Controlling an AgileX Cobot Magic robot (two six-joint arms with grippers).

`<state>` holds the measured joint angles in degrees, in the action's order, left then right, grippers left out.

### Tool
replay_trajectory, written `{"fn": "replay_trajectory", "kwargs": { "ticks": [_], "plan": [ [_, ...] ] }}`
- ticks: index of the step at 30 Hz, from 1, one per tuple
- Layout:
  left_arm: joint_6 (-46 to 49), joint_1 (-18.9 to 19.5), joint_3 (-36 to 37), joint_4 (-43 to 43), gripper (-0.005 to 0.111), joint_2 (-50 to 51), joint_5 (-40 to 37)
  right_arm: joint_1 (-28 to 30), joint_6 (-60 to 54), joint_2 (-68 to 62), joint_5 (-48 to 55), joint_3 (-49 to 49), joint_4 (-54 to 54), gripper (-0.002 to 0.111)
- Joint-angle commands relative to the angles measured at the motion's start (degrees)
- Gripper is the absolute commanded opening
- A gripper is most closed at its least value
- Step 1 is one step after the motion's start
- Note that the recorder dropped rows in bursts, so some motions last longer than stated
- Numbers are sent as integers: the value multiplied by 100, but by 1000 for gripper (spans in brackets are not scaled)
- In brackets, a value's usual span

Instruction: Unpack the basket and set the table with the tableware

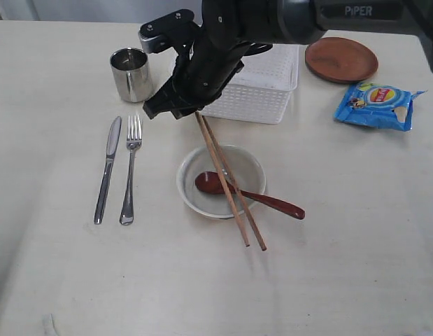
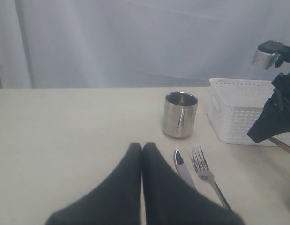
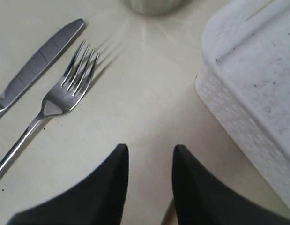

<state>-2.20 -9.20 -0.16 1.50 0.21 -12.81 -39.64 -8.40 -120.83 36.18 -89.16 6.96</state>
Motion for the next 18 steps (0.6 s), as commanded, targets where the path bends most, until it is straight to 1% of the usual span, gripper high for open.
{"fn": "replay_trajectory", "kwargs": {
  "ticks": [1, 18],
  "plan": [
    [2, -6, 16, 27, 0, -21, 61, 23, -94, -19, -69, -20, 44, 32],
    [2, -6, 16, 27, 0, -21, 61, 23, -10, -19, 216, -33, 44, 32]
  ]
}}
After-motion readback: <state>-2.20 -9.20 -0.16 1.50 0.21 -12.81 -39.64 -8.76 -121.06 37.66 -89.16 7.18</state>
